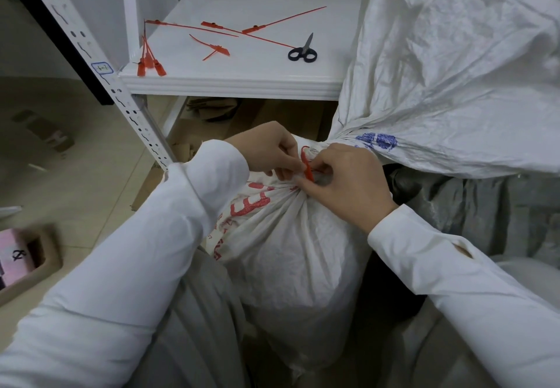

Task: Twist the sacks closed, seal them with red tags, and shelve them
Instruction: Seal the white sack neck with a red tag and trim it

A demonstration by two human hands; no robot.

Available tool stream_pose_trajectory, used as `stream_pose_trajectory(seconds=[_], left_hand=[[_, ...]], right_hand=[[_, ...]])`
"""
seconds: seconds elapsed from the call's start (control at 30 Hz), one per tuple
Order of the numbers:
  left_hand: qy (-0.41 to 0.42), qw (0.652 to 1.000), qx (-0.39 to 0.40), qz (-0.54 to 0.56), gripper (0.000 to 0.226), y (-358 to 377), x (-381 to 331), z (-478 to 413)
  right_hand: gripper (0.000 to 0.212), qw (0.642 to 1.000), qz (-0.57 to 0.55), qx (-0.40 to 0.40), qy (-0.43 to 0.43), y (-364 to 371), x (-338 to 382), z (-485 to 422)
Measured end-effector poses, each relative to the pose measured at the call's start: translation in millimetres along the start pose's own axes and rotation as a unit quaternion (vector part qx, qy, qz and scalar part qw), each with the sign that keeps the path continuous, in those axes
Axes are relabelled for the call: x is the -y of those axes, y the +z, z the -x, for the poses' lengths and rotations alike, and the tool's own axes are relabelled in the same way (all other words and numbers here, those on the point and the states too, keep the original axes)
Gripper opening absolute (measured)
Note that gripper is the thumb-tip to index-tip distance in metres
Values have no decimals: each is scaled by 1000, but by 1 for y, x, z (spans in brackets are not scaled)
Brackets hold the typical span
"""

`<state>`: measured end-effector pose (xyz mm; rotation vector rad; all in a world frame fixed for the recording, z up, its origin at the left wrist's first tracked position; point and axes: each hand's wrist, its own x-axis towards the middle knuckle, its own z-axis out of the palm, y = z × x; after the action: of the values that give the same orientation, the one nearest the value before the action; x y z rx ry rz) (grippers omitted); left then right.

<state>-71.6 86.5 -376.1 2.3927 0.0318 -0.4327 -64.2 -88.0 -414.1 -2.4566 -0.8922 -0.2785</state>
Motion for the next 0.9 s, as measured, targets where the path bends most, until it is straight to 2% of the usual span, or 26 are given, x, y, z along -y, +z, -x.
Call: stream_pose_trajectory(seconds=[0.17,0.27,0.4,0.53,0.9], left_hand=[[-2,999,41,0,26,4,-2,0],[9,999,50,-7,31,6,-6,0],[29,998,29,-46,41,8,-9,-3],[47,994,26,-93,41,12,-14,-3],[82,984,-21,-160,44,21,-14,-5]], right_hand=[[5,988,-107,3,112,-2,3,-2],[20,968,-172,19,180,-2,1,-4],[32,947,-222,68,223,-2,-2,-4],[31,930,-248,110,248,-6,-5,-4],[21,901,-283,121,305,-9,-18,-12]])
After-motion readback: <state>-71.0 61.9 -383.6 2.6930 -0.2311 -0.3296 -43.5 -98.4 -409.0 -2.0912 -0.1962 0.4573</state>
